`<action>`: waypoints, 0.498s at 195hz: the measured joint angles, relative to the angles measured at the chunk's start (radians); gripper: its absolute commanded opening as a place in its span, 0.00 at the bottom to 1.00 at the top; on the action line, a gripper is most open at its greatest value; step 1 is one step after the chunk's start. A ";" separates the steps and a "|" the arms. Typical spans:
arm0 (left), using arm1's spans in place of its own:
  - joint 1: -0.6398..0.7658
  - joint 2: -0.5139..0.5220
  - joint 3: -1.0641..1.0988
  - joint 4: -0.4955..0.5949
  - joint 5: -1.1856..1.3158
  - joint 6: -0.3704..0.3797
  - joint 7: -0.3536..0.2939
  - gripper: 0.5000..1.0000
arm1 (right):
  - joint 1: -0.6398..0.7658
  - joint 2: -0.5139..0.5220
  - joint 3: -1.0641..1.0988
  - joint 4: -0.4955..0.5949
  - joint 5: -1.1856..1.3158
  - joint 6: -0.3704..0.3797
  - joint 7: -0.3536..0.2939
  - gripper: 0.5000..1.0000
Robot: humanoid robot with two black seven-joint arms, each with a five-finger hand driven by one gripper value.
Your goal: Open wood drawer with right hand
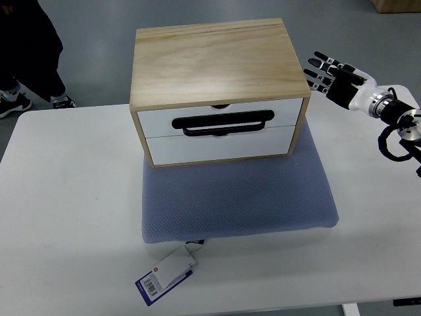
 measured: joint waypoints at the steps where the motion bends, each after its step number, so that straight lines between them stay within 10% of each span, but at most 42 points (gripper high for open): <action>1: 0.000 0.000 0.000 0.000 0.000 0.000 0.000 1.00 | 0.000 0.000 0.000 0.000 0.000 0.000 0.000 0.88; 97: 0.005 0.000 -0.003 0.000 0.002 -0.003 0.000 1.00 | 0.008 -0.005 0.014 -0.002 -0.011 -0.013 0.001 0.88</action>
